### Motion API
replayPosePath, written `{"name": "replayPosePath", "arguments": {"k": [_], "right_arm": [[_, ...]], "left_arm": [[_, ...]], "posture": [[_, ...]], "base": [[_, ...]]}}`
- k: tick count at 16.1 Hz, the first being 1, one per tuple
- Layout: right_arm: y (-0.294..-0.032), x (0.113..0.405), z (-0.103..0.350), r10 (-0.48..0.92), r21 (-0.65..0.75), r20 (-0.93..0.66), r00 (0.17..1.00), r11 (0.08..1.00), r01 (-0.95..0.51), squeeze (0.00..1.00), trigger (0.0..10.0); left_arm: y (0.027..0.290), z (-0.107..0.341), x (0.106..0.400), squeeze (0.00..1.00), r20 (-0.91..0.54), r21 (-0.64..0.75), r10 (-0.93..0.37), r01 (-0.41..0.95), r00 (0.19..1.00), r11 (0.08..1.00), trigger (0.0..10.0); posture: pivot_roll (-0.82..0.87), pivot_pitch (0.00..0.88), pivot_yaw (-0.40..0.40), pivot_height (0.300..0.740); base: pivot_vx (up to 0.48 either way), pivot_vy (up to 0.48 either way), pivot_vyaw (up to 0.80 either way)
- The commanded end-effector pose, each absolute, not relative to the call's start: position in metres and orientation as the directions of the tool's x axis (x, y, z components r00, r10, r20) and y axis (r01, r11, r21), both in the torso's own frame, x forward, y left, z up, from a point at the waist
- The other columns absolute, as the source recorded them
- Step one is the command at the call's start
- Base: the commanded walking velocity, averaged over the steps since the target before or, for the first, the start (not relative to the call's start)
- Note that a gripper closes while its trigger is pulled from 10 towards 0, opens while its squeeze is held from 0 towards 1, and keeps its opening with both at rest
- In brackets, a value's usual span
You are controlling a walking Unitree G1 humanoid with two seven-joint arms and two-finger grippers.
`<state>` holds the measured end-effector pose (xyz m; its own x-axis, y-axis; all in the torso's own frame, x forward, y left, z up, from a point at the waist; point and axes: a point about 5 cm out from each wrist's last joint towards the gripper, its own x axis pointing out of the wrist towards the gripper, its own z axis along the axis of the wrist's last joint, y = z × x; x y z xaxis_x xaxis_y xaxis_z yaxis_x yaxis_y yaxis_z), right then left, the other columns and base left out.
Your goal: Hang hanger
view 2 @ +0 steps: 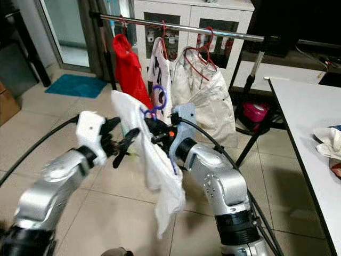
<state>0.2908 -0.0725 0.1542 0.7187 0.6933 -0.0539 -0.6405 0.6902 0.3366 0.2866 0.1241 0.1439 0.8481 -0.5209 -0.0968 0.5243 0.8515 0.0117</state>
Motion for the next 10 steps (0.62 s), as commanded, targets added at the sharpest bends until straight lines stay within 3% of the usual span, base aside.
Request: {"name": "replayPosePath", "arguments": {"k": [1,4,5,6,10], "right_arm": [[-0.0725,0.2904,0.1668,0.706,0.326,0.015,0.708,0.666,-0.671,0.00,10.0],[-0.0701,0.2869,0.1717,0.742,0.339,0.054,0.668,0.616,-0.711,0.00,10.0],[-0.0688,0.2844,0.1722,0.758,0.345,0.063,0.649,0.594,-0.727,0.00,10.0],[-0.0687,0.2840,0.1722,0.760,0.347,0.066,0.647,0.590,-0.729,0.00,10.0],[-0.0690,0.2831,0.1734,0.765,0.359,0.081,0.639,0.576,-0.735,0.00,10.0]], "left_arm": [[0.1202,0.1429,0.2890,0.00,-0.104,0.026,-0.527,0.532,0.843,0.846,10.0],[0.1171,0.1416,0.2933,0.00,-0.100,0.024,-0.541,0.545,0.835,0.838,10.0],[0.1157,0.1412,0.2959,0.00,-0.099,0.026,-0.547,0.552,0.831,0.834,1.6],[0.1156,0.1408,0.2965,0.00,-0.099,0.026,-0.546,0.551,0.832,0.834,0.0],[0.1144,0.1405,0.2985,0.00,-0.089,0.039,-0.552,0.556,0.829,0.830,0.0]], "posture": [[0.04,0.000,0.004,0.740],[0.04,0.000,0.005,0.740],[0.04,0.000,0.006,0.740],[0.04,0.000,0.007,0.740],[0.04,0.000,0.008,0.740]], "base": [[0.000,0.000,0.00],[0.000,0.000,0.00],[0.000,0.000,0.00],[0.000,0.000,0.00],[0.000,0.000,0.00]]}}
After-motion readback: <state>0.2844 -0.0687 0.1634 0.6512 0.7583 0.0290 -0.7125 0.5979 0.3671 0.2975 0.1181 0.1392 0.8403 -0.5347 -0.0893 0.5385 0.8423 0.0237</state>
